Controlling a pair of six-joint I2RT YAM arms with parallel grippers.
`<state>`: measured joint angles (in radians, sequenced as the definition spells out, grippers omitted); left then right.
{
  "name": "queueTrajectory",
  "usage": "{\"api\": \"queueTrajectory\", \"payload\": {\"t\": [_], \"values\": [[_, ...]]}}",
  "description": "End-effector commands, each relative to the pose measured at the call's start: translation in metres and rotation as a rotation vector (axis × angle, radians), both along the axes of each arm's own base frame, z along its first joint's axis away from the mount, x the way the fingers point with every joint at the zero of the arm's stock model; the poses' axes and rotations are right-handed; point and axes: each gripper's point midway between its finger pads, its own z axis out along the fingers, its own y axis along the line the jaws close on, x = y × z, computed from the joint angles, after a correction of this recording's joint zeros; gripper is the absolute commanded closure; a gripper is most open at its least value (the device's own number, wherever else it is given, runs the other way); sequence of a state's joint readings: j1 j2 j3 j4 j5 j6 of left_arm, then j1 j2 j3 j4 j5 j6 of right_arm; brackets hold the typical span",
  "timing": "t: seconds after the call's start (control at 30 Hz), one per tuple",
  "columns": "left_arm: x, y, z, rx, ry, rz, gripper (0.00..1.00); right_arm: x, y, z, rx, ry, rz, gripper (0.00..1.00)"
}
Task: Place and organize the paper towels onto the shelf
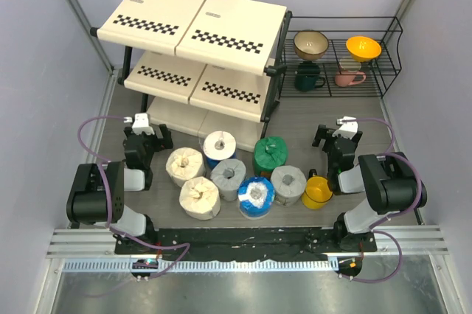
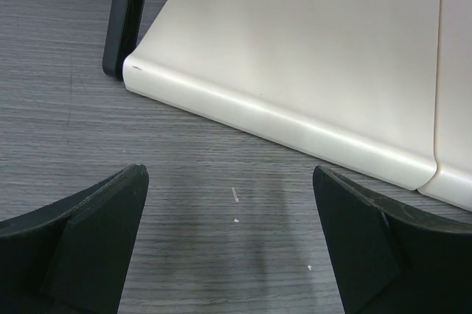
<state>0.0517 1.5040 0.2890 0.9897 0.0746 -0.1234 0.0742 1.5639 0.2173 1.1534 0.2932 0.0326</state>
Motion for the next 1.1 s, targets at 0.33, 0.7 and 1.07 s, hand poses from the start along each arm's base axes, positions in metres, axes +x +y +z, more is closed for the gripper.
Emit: {"api": "queueTrajectory", "payload": {"t": [0.33, 0.7, 1.07], "values": [[0.010, 0.001, 0.018, 0.009, -0.060, 0.002, 0.00, 0.005, -0.016, 0.024, 0.025, -0.094, -0.102, 0.00], [-0.002, 0.019, 0.064, -0.059, -0.047, 0.152, 0.00, 0.005, -0.016, 0.024, 0.027, -0.095, -0.103, 0.00], [-0.018, -0.001, 0.079, -0.285, 0.061, 0.152, 0.00, 0.005, -0.016, 0.026, 0.026, -0.100, -0.102, 0.00]]}}
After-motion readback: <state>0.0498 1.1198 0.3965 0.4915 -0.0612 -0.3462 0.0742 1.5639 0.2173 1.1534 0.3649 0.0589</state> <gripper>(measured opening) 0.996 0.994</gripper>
